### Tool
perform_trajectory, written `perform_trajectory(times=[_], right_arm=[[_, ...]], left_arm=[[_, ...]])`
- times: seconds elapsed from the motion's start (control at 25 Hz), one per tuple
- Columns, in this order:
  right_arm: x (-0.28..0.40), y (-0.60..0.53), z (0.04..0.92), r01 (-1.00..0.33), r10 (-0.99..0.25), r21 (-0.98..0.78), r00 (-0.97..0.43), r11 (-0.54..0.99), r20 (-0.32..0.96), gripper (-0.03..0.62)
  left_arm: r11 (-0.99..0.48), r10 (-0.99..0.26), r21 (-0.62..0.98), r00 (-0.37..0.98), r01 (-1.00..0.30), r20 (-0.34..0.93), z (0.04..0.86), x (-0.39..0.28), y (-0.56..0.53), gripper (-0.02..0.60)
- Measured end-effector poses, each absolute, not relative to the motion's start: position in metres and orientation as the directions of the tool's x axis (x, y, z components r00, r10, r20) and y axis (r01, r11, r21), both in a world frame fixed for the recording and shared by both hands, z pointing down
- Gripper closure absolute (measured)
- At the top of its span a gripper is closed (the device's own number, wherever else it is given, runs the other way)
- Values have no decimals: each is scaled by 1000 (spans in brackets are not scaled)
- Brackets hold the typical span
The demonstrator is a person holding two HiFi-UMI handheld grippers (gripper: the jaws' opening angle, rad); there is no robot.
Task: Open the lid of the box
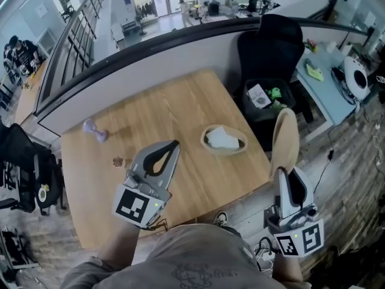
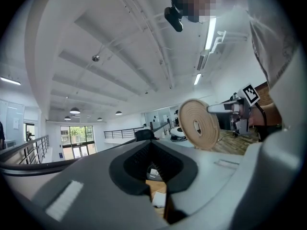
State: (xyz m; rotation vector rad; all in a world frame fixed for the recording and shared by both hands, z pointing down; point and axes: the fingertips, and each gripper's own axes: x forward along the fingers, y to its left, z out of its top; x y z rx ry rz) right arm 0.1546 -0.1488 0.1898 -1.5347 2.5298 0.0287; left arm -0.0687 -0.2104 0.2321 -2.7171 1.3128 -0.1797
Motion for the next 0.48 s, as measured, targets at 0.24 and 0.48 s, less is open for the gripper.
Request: perform_trajectory(times=[0.24,0.48], right_arm=[[157,-149,190,-886,-882,-75,-442,458,-166,520],[156,-149,192,-886,-883,-76,-443,458,-157,520]], left_arm=[[-652,-754,-176,656,-738,40,228,-59,-204,581],[-648,-758,-184,649,-739,61,227,-60,-202,581]])
